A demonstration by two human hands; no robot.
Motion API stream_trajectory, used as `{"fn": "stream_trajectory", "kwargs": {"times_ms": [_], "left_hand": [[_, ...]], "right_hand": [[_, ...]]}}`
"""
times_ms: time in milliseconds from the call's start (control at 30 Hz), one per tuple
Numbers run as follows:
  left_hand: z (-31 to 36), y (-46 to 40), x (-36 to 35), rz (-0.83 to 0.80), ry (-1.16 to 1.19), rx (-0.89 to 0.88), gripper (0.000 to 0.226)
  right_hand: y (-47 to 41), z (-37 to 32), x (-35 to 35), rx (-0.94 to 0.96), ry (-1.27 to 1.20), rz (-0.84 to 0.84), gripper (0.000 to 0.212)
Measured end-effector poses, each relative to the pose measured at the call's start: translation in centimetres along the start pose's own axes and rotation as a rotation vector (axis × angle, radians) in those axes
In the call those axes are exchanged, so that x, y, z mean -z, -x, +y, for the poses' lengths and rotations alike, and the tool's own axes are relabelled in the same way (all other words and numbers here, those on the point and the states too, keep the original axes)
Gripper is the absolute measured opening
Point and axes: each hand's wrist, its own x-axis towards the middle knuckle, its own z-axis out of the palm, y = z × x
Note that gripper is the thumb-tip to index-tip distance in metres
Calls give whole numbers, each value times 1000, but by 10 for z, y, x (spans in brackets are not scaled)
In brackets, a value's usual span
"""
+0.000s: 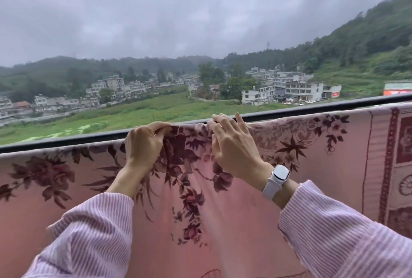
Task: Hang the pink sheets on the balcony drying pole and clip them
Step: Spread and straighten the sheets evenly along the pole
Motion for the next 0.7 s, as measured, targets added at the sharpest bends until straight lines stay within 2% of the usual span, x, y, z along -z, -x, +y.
{"fn": "stream_trajectory", "kwargs": {"times_ms": [100, 233, 333, 533, 700], "left_hand": [[-33, 4, 36, 52, -48, 6, 12], [-73, 4, 62, -74, -136, -23, 23], [-109, 1, 87, -97, -244, -65, 26], [-126, -8, 93, 17, 36, 40, 9], [-169, -20, 137, 21, -25, -41, 11]], "right_hand": [[-20, -21, -18, 73, -32, -12, 42], [-34, -63, -52, 155, -72, -31, 44], [-38, -91, -73, 136, -94, -27, 50], [-56, -133, -94, 155, 10, 26, 51], [-65, -178, -106, 104, 56, 5, 43]]}}
